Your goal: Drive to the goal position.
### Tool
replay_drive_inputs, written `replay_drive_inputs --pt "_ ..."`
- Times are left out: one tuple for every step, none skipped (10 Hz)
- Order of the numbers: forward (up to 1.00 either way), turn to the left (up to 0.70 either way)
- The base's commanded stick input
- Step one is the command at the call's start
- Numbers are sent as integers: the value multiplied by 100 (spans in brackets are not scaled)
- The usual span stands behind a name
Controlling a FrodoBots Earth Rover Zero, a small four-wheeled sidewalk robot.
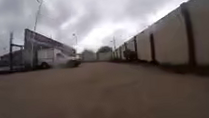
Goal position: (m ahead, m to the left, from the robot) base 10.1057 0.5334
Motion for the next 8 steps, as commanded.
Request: replay_drive_inputs --pt "100 3" --pt "100 3" --pt "100 3" --pt "100 3" --pt "100 3" --pt "100 3" --pt "100 3" --pt "100 3"
